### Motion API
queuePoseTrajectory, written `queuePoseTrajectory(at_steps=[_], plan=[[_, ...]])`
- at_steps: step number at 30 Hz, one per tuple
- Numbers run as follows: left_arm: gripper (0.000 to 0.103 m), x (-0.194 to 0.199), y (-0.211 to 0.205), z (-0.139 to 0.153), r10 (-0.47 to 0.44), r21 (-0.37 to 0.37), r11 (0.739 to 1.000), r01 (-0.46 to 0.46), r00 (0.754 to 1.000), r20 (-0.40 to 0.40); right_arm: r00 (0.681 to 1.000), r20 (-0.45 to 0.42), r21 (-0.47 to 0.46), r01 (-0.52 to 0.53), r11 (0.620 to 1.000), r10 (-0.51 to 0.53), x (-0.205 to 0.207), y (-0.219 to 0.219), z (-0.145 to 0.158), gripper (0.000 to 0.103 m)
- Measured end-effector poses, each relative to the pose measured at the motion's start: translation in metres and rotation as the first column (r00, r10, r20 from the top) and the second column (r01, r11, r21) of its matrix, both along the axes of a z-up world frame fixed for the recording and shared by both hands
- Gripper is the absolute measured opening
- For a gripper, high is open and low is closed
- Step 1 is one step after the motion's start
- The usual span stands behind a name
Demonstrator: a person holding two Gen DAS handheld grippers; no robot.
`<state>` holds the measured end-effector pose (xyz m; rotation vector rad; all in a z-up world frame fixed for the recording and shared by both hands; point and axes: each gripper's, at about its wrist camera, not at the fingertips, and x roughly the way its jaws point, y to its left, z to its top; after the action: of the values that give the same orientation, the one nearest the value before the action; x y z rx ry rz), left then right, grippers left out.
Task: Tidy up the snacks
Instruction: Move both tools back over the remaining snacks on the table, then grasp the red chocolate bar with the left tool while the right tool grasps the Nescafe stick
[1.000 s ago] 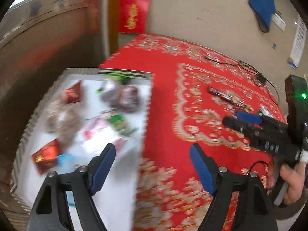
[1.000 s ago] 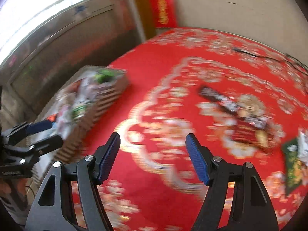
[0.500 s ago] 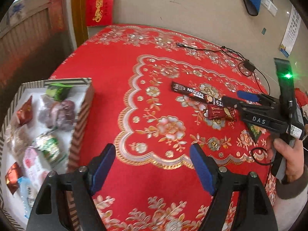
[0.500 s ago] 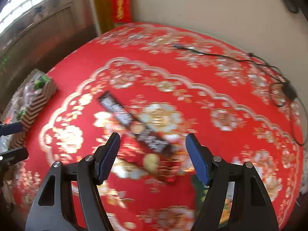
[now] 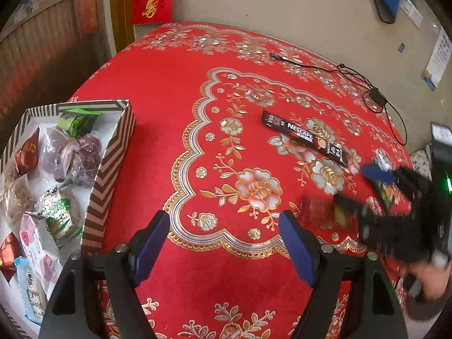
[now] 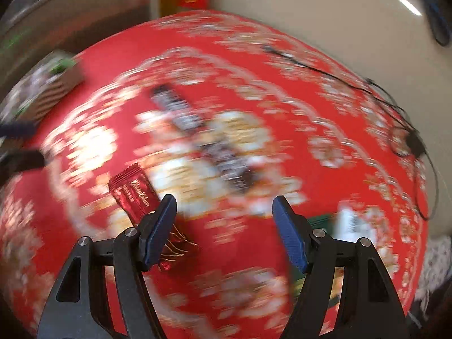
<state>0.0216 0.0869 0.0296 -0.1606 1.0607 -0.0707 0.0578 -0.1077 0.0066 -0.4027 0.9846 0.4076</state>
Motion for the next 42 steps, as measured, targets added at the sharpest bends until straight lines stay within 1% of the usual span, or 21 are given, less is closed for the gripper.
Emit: queuePoseTrajectory(at_steps=[2, 4, 6, 10, 13, 15, 18, 19, 21, 24, 26, 28, 30, 32, 34, 37, 38, 39, 40, 42], plan=[[0.081, -0.001, -0.004, 0.000, -0.012, -0.008, 1.000, 0.012, 1.000, -0.005, 0.999, -0.019, 0.016, -0.035, 0.999, 0.035, -0.011, 0.009, 0.001, 0.071], [0.081, -0.006, -0.009, 0.000, -0.031, -0.007, 0.999, 0.031, 1.000, -0.004, 0.999, -0.026, 0.062, -0.018, 0.998, 0.019, -0.016, 0.006, 0.005, 0.071], [0.081, -0.008, -0.011, -0.001, -0.040, -0.011, 0.999, 0.040, 0.999, -0.008, 1.000, -0.018, 0.073, 0.002, 0.997, 0.000, -0.020, 0.001, 0.009, 0.071], [0.081, -0.011, -0.012, -0.001, -0.040, -0.015, 0.999, 0.040, 0.999, -0.012, 0.999, 0.027, -0.030, 0.040, 0.999, -0.039, -0.019, -0.004, 0.007, 0.071], [0.081, -0.015, -0.010, 0.000, -0.043, -0.017, 0.999, 0.043, 0.999, -0.010, 1.000, -0.004, -0.036, 0.010, 0.999, -0.010, -0.027, -0.003, 0.000, 0.071], [0.081, -0.019, -0.007, -0.001, -0.044, -0.013, 0.999, 0.044, 0.999, -0.015, 1.000, -0.014, -0.058, -0.008, 0.998, 0.007, -0.035, -0.002, -0.004, 0.071], [0.081, -0.021, -0.002, -0.005, -0.031, -0.018, 0.999, 0.031, 0.999, -0.027, 0.995, -0.073, 0.001, -0.063, 0.998, 0.062, -0.058, 0.003, -0.005, 0.071], [0.081, -0.020, -0.001, -0.006, -0.029, -0.023, 0.999, 0.028, 0.999, -0.032, 0.994, -0.074, 0.020, -0.082, 0.996, 0.084, -0.066, 0.005, -0.003, 0.071], [0.081, -0.019, -0.002, -0.006, -0.022, -0.030, 0.999, 0.021, 0.999, -0.037, 0.996, -0.045, 0.025, -0.077, 0.997, 0.078, -0.073, 0.006, 0.002, 0.071], [0.081, -0.017, -0.014, -0.004, -0.042, -0.048, 0.998, 0.041, 0.999, -0.033, 0.999, -0.017, 0.043, -0.034, 0.998, 0.035, -0.071, -0.003, 0.012, 0.071], [0.081, -0.016, -0.028, -0.001, -0.073, -0.042, 0.996, 0.072, 0.997, -0.029, 0.999, -0.015, 0.102, 0.034, 0.994, -0.033, -0.065, -0.020, 0.019, 0.071], [0.081, -0.015, -0.048, 0.000, -0.123, -0.035, 0.992, 0.123, 0.992, -0.024, 0.995, -0.023, 0.170, 0.101, 0.980, -0.099, -0.057, -0.038, 0.024, 0.071], [0.081, -0.012, -0.068, -0.004, -0.168, -0.014, 0.986, 0.167, 0.985, -0.037, 0.986, -0.033, 0.212, 0.165, 0.963, -0.161, -0.051, -0.055, 0.026, 0.071], [0.081, -0.007, -0.083, -0.010, -0.201, 0.011, 0.979, 0.202, 0.978, -0.053, 0.982, -0.038, 0.246, 0.190, 0.950, -0.187, -0.048, -0.066, 0.027, 0.071], [0.082, -0.001, -0.095, -0.016, -0.217, 0.035, 0.975, 0.220, 0.974, -0.072, 0.981, -0.036, 0.262, 0.195, 0.945, -0.193, -0.047, -0.071, 0.029, 0.071], [0.082, 0.000, -0.105, -0.018, -0.233, 0.092, 0.968, 0.235, 0.972, -0.038, 0.981, -0.027, 0.279, 0.193, 0.941, -0.193, -0.046, -0.073, 0.031, 0.071], [0.078, 0.001, -0.107, -0.019, -0.235, 0.103, 0.966, 0.237, 0.971, -0.030, 0.982, -0.023, 0.290, 0.186, 0.939, -0.188, -0.045, -0.073, 0.033, 0.071], [0.064, 0.000, -0.108, -0.019, -0.238, 0.129, 0.963, 0.237, 0.971, -0.010, 0.983, -0.020, 0.300, 0.178, 0.937, -0.180, -0.042, -0.073, 0.034, 0.071], [0.050, -0.001, -0.110, -0.019, -0.244, 0.175, 0.955, 0.239, 0.970, 0.007, 0.986, -0.017, 0.316, 0.164, 0.934, -0.167, -0.039, -0.071, 0.037, 0.071], [0.038, -0.001, -0.107, -0.019, -0.257, 0.183, 0.951, 0.249, 0.966, 0.021, 0.990, -0.015, 0.339, 0.135, 0.931, -0.138, -0.031, -0.068, 0.038, 0.071]])
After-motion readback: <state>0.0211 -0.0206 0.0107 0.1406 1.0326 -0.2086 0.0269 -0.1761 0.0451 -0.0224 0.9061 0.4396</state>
